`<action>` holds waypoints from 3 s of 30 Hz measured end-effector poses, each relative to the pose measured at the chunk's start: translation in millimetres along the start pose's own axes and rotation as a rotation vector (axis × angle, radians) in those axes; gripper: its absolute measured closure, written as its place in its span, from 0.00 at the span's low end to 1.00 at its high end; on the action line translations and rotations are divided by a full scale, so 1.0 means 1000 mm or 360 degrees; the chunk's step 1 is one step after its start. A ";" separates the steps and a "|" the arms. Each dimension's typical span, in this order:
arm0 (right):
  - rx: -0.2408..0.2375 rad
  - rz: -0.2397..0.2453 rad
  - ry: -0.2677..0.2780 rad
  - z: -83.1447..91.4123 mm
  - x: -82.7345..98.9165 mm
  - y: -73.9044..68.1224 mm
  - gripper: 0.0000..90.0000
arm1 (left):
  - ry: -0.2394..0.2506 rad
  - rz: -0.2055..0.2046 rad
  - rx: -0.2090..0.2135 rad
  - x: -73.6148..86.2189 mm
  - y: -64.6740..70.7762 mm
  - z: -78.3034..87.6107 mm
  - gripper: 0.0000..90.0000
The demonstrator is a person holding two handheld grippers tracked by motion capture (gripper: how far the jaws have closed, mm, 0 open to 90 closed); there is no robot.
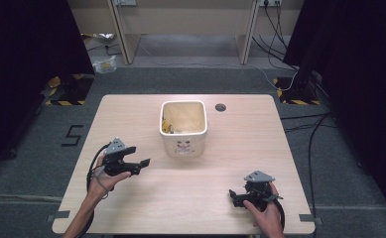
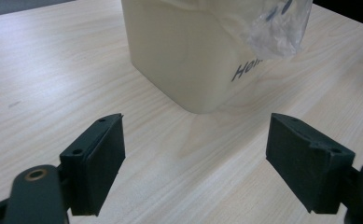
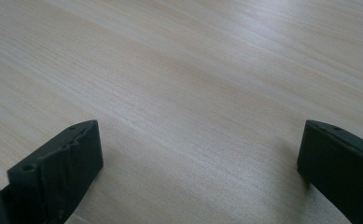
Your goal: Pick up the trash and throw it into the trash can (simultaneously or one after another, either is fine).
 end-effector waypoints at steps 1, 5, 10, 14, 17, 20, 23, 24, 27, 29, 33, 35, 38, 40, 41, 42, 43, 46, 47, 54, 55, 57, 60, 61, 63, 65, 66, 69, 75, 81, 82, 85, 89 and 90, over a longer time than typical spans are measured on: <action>0.0000 -0.0002 0.0001 0.000 0.000 0.000 0.00 | -0.0009 -0.0003 0.0004 0.003 0.001 -0.001 0.21; 0.0000 -0.0001 0.0001 0.000 0.000 0.000 0.00 | -0.0029 -0.0002 0.0004 0.011 0.001 -0.003 0.21; -0.0001 -0.0002 0.0000 0.000 0.000 0.000 0.00 | -0.0050 -0.0016 -0.0005 0.019 0.001 -0.005 0.21; 0.0000 0.0000 0.0000 0.000 0.000 0.000 0.00 | -0.0088 -0.0031 -0.0010 0.029 0.002 -0.006 0.21; 0.0000 -0.0002 0.0001 0.000 0.000 0.000 0.00 | -0.0113 -0.0048 -0.0018 0.035 0.002 -0.008 0.21; -0.0001 -0.0003 0.0001 0.000 0.000 0.000 0.00 | -0.0143 -0.0062 -0.0027 0.041 0.002 -0.008 0.21; 0.0000 -0.0001 0.0000 0.000 0.000 0.000 0.00 | -0.0137 -0.0064 -0.0031 0.044 0.003 -0.007 0.22; 0.0001 -0.0001 0.0000 0.000 0.000 0.000 0.00 | -0.0139 -0.0065 -0.0027 0.044 0.003 -0.006 0.22; 0.0000 -0.0002 0.0001 0.000 0.000 0.000 0.00 | -0.0150 -0.0071 -0.0021 0.047 0.006 -0.006 0.22; -0.0001 -0.0003 0.0000 0.000 0.000 0.000 0.00 | -0.0154 -0.0078 -0.0016 0.049 0.008 -0.005 0.22; 0.0000 -0.0001 0.0000 0.000 0.000 0.000 0.00 | -0.0163 -0.0111 -0.0038 0.052 0.010 -0.004 0.22; -0.0001 -0.0003 0.0000 0.000 0.000 0.000 0.01 | -0.0173 -0.0122 -0.0040 0.055 0.012 -0.003 0.22; 0.0000 -0.0003 0.0001 0.000 0.000 0.000 0.01 | -0.0179 -0.0131 -0.0037 0.058 0.013 -0.002 0.22; 0.0000 -0.0002 0.0002 0.000 0.000 0.000 0.01 | -0.0176 -0.0131 -0.0042 0.059 0.014 -0.001 0.22; 0.0000 -0.0001 0.0002 0.000 0.000 0.000 0.01 | -0.0176 -0.0130 -0.0045 0.059 0.013 -0.001 0.22; 0.0000 -0.0002 0.0002 0.000 0.000 0.000 0.01 | -0.0171 -0.0125 -0.0045 0.060 0.013 0.000 0.22; 0.0000 -0.0002 0.0001 0.000 0.000 0.000 0.01 | -0.0175 -0.0121 -0.0041 0.060 0.014 0.001 0.22; 0.0000 -0.0003 0.0002 0.000 0.000 0.000 0.01 | -0.0168 -0.0115 -0.0042 0.062 0.014 0.004 0.22; 0.0000 -0.0002 0.0000 0.000 0.000 0.000 0.01 | -0.0169 -0.0115 -0.0043 0.062 0.014 0.005 0.22; 0.0000 -0.0001 0.0000 0.000 0.000 0.000 0.01 | -0.0169 -0.0105 -0.0045 0.068 0.015 0.010 0.22; 0.0000 -0.0001 0.0002 0.000 0.000 0.000 0.01 | -0.0169 -0.0105 -0.0045 0.068 0.015 0.010 0.22; 0.0000 -0.0001 0.0002 0.000 0.000 0.000 0.01 | -0.0172 -0.0109 -0.0047 0.070 0.015 0.011 0.22; -0.0001 -0.0002 0.0002 0.000 0.000 0.000 0.01 | -0.0180 -0.0118 -0.0055 0.073 0.015 0.013 0.22; -0.0001 -0.0002 0.0002 0.000 0.000 0.000 0.01 | -0.0181 -0.0119 -0.0059 0.074 0.015 0.014 0.22; -0.0001 -0.0002 0.0002 0.000 0.000 0.000 0.01 | -0.0188 -0.0120 -0.0059 0.076 0.015 0.014 0.22; -0.0001 -0.0003 0.0002 0.000 0.000 0.000 0.01 | -0.0213 -0.0130 -0.0062 0.079 0.015 0.015 0.22; -0.0001 -0.0003 0.0001 0.000 0.000 0.000 0.01 | -0.0235 -0.0140 -0.0070 0.083 0.015 0.015 0.22; 0.0000 -0.0003 0.0002 0.000 0.000 0.000 0.01 | -0.0262 -0.0151 -0.0076 0.089 0.015 0.014 0.21; 0.0000 -0.0001 0.0002 0.000 0.000 0.000 0.01 | -0.0257 -0.0143 -0.0090 0.090 0.015 0.016 0.20; 0.0001 -0.0002 0.0003 0.000 0.000 0.000 0.01 | -0.0268 -0.0150 -0.0077 0.091 0.016 0.016 0.17; 0.0001 -0.0002 0.0003 0.000 0.000 0.000 0.01 | -0.0268 -0.0150 -0.0077 0.091 0.016 0.016 0.17; 0.0002 -0.0002 0.0003 0.000 0.000 0.000 0.01 | -0.0267 -0.0149 -0.0078 0.091 0.016 0.016 0.17; 0.0003 0.0001 0.0004 0.000 0.000 0.000 0.01 | -0.0268 -0.0149 -0.0077 0.091 0.016 0.016 0.17; 0.0003 0.0001 0.0004 0.000 0.000 0.000 0.01 | -0.0267 -0.0149 -0.0077 0.091 0.016 0.016 0.17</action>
Point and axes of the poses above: each handheld gripper's, and its own axes: z roughly backward along the jaws, x roughly out of its underside, y roughly to its right, the point moved 6 cm from there along -z, roughly forward along the jaws, and after that the axes turned 6 degrees about -x, right-handed, at the moved point
